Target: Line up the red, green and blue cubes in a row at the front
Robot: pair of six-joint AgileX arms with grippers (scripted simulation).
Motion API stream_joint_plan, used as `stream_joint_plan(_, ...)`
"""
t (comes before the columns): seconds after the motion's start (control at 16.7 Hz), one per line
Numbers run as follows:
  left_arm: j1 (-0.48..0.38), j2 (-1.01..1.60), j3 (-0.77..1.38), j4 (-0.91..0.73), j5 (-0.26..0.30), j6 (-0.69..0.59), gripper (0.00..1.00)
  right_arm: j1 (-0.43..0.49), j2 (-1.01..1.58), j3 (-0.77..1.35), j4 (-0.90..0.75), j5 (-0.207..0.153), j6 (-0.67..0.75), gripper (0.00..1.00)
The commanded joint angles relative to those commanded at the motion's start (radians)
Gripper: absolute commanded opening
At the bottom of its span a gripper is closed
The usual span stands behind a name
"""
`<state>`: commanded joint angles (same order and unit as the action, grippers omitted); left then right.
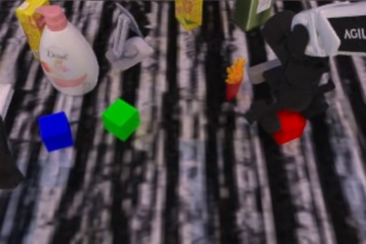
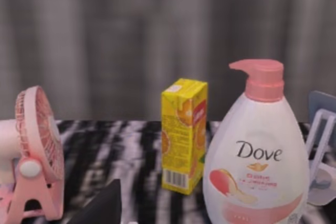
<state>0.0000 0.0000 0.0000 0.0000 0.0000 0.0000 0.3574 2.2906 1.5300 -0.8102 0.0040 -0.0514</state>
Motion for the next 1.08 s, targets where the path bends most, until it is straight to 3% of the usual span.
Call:
stream_joint_plan(0.18, 0.000, 0.000, 0.000, 0.000, 0.000, 0.000, 1.00, 0.000, 0.000, 0.000, 0.000, 0.000, 0.000, 0.02)
stream_joint_plan(0.24, 0.000, 0.000, 0.000, 0.000, 0.000, 0.000, 1.00, 0.000, 0.000, 0.000, 0.000, 0.000, 0.000, 0.00)
stream_joint_plan(0.78, 0.000, 0.000, 0.000, 0.000, 0.000, 0.000, 1.00, -0.001, -0.028, 0.011, -0.013, -0.002, 0.001, 0.00)
stream_joint_plan(1.08, 0.000, 0.000, 0.000, 0.000, 0.000, 0.000, 1.00, 0.004, -0.087, 0.095, -0.165, -0.002, 0.000, 0.00)
